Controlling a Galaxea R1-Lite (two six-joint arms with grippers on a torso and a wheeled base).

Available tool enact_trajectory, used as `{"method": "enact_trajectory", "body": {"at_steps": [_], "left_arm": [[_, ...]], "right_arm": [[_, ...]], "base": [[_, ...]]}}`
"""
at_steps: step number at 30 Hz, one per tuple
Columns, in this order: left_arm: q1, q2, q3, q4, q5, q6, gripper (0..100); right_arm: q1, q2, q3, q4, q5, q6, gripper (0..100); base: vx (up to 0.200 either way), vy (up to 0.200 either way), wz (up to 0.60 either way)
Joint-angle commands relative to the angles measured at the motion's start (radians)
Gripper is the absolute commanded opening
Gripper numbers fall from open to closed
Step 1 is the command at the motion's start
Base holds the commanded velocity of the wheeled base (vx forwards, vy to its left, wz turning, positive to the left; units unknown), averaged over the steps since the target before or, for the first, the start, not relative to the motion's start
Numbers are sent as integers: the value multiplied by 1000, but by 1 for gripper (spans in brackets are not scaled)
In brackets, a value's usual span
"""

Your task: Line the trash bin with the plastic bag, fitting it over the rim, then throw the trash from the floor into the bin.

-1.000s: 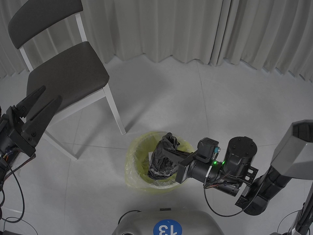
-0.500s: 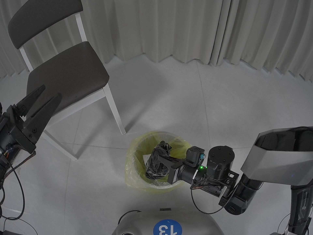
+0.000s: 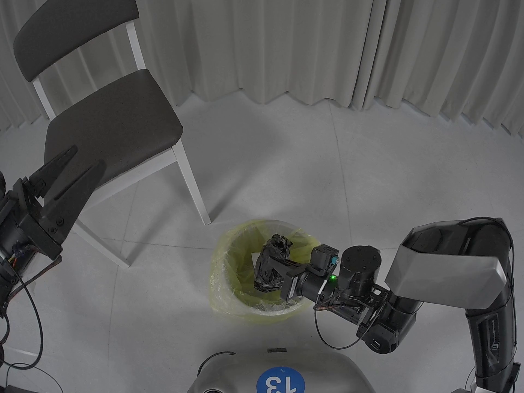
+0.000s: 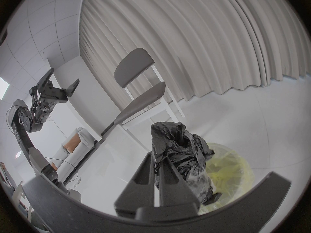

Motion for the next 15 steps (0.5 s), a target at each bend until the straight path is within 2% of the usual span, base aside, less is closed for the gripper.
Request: {"method": "enact_trajectory", "body": {"at_steps": [1,3,4,15], "left_arm": [[0,4,2,0,0,0,100],[0,4,2,0,-1,0,100],[0,4,2,0,-1,0,100],[0,6,3,0,-1,0,100]], "right_arm": [[-2,31,-4,1,0,-1,0],[-2,39,-3,-1,0,-5,0],[-2,39,-1,1,0,-5,100],[0,39,-1,-2,0,-7,100]], "base": [[0,0,0],[0,0,0],[0,0,0],[0,0,0]]}}
